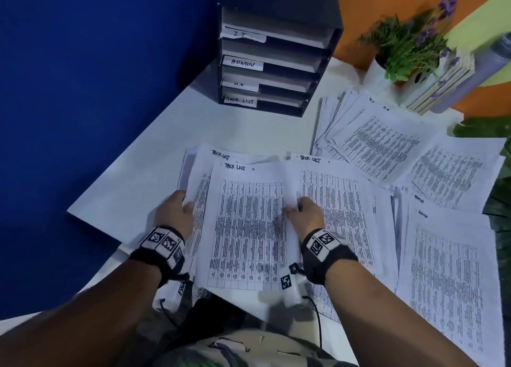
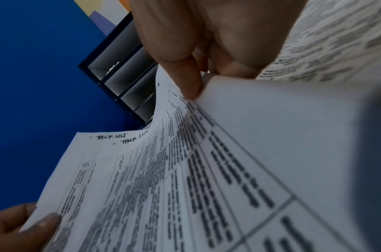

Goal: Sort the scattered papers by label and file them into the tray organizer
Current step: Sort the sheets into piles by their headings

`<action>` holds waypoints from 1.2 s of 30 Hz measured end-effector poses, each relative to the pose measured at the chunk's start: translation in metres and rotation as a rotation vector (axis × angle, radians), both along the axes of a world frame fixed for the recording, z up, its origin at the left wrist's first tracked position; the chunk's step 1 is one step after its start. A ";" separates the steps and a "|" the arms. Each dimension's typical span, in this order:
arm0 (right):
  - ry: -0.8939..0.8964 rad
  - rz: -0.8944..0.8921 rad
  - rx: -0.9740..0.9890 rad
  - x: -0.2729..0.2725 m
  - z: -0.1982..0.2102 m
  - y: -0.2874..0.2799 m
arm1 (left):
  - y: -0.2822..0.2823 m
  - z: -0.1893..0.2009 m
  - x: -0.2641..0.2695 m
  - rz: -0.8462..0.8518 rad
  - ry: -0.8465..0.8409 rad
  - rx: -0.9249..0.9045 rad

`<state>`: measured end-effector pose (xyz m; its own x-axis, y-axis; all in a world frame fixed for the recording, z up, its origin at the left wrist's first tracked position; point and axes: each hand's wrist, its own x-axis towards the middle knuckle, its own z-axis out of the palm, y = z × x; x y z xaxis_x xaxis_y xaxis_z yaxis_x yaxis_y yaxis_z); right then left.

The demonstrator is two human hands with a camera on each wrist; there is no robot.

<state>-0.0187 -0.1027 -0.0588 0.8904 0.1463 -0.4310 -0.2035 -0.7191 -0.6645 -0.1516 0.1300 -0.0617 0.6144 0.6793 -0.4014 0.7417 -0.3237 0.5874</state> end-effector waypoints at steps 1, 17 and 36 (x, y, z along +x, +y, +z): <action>0.010 -0.023 0.031 -0.001 0.001 0.001 | 0.000 0.001 0.000 0.017 -0.029 -0.025; 0.132 -0.217 0.188 0.002 0.004 -0.002 | 0.008 0.002 0.002 0.110 -0.018 -0.017; 0.093 -0.176 -0.127 0.000 0.011 -0.007 | 0.017 -0.029 0.000 -0.055 0.144 0.189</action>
<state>-0.0187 -0.1096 -0.0474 0.8530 -0.0689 -0.5174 -0.3896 -0.7437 -0.5433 -0.1516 0.1467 -0.0911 0.5979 0.7180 -0.3564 0.7918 -0.4598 0.4020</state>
